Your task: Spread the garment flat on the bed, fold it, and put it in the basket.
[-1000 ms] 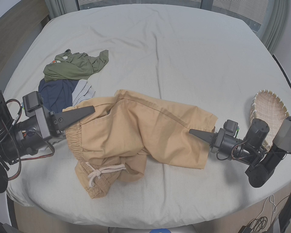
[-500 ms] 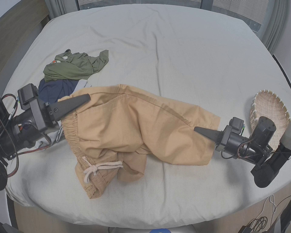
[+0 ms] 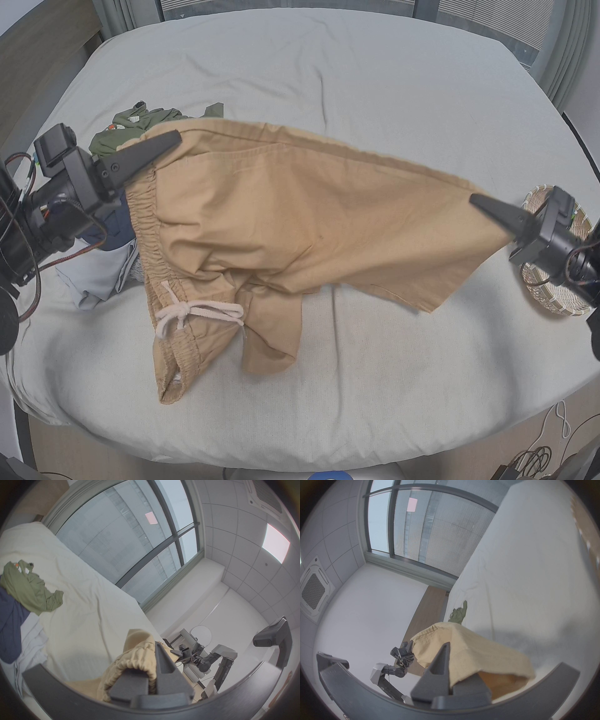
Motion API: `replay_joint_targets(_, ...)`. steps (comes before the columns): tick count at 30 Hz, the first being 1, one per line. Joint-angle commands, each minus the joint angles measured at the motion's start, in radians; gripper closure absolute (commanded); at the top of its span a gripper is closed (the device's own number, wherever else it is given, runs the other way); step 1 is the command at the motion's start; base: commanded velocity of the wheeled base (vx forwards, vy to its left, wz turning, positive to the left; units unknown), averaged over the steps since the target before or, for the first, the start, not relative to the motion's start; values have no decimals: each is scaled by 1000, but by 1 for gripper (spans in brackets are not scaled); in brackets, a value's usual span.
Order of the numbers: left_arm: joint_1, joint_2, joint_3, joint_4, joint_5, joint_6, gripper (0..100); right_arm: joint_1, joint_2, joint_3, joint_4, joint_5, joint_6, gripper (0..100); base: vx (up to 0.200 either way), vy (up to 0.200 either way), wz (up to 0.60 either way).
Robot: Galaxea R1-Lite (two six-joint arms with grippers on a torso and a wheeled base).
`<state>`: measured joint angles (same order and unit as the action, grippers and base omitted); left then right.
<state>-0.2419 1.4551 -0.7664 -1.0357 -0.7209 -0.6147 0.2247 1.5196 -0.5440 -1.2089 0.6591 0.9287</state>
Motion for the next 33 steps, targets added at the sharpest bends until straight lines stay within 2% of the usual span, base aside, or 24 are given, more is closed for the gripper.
replay_joint_targets(1, -13, 39, -108, -7, -6, 15, 100, -67, -216, -154, 186, 0, 7, 100, 0, 0, 0)
replay_joint_targets(3, -39, 36, -146, -7, -5, 15, 100, -67, -253, -212, 290, 0, 4, 100, 0, 0, 0)
replay_joint_targets(7, -85, 33, -245, -4, -2, 12, 100, -68, -279, -336, 393, 0, 1, 100, 0, 0, 0)
replay_joint_targets(12, -146, 37, -376, 28, 9, 7, 100, -99, -280, -441, 430, 0, 1, 100, 0, 0, 0)
replay_joint_targets(19, -175, 33, -536, 111, 51, -4, 100, -162, -320, -547, 489, 2, 2, 100, 0, 0, 0)
replay_joint_targets(23, -185, 28, -587, 123, 70, -36, 100, -177, -361, -588, 503, 4, 9, 100, 0, 0, 0)
replay_joint_targets(29, -227, -2, -639, 181, 74, -37, 100, -180, -444, -640, 592, 13, 9, 100, 0, 0, 0)
replay_joint_targets(33, -229, -4, -686, 220, 74, -37, 100, -180, -460, -675, 626, 16, 9, 100, 0, 0, 0)
